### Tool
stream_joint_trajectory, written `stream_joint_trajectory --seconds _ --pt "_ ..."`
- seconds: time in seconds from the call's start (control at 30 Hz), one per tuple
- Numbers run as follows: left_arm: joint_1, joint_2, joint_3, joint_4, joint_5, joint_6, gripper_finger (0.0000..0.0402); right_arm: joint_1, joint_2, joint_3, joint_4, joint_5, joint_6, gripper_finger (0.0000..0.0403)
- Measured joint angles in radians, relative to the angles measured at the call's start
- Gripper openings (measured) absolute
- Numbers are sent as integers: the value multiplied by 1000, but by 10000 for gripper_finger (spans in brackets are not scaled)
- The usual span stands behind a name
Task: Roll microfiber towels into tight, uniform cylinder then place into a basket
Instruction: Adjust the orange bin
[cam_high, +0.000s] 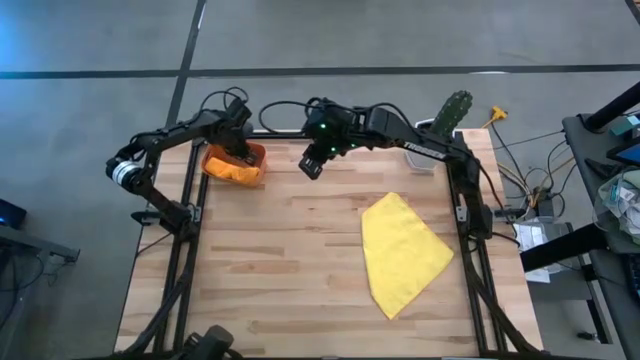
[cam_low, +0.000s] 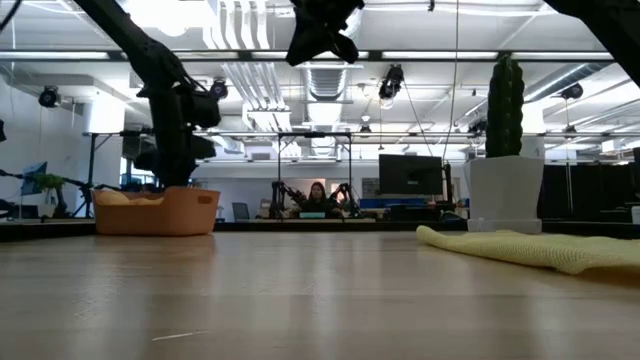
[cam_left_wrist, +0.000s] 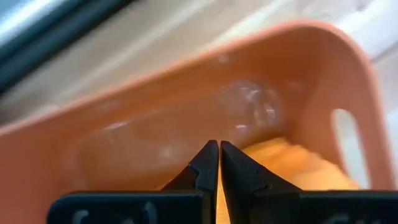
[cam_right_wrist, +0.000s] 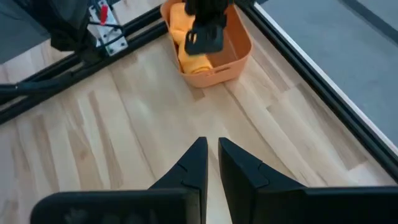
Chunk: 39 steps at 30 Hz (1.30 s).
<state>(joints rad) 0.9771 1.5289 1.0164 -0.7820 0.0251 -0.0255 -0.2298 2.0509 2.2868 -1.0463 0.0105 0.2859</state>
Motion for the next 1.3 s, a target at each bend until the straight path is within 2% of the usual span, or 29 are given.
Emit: stream_joint_trajectory --seconds 0.13,0.47,0.57,0.87,1.2,1.3 --pt "-53 37 -1 32 47 -50 1 0 -19 -1 -44 28 9 33" --pt "-182 80 -1 129 49 -241 1 0 -86 -2 -208 49 1 33" --pt "-222 92 -1 150 54 -305 1 0 -124 -3 -237 94 -6 33" --pt "-349 103 2 288 135 -602 1 -21 -254 -7 -278 175 -77 33" --pt "-527 154 64 468 142 -903 1 -98 -385 -11 -327 177 -128 33" --pt "-572 220 127 486 152 -917 1 -120 -414 -12 -354 177 -144 33"
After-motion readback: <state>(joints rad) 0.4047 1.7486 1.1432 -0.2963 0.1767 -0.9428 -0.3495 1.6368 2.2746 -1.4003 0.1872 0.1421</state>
